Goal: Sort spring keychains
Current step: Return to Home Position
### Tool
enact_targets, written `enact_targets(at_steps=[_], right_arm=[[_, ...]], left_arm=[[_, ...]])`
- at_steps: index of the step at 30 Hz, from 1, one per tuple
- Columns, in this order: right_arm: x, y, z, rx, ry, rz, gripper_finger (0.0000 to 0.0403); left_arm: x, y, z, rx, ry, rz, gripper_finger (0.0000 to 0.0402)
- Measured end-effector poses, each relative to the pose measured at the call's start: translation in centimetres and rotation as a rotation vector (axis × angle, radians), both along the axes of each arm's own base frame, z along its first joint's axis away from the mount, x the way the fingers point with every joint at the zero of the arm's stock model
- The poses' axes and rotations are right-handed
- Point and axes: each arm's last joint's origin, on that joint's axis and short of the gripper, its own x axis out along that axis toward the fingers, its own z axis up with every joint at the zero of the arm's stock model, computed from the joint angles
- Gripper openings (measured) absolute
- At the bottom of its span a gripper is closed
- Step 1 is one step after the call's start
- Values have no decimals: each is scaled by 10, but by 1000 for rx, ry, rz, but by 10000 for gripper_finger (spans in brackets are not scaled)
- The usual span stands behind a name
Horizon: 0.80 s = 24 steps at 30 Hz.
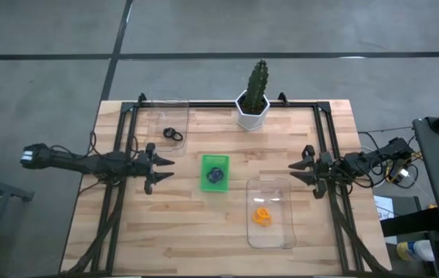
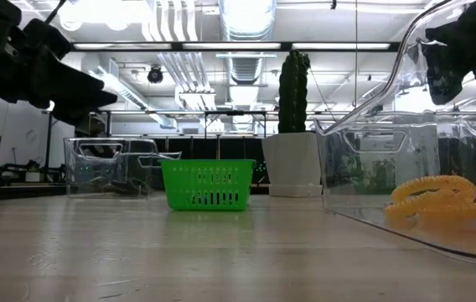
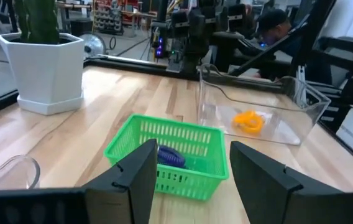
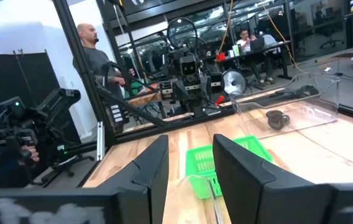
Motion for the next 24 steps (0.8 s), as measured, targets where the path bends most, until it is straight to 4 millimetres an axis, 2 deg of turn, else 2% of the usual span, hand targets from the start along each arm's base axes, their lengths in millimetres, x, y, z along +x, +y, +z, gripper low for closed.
enact_targets(at_steps=[7,17,24], right_arm=[[0,0,0,0,0,0,125],[0,0,0,-1,0,0,131],[0,0,0,-1,1,1,121]], left_arm=[[1,0,6,-62,-64,-5,195],[0,-3,27,-133,-277,-104,195],[0,-2,16,-213,-157,-63,195]])
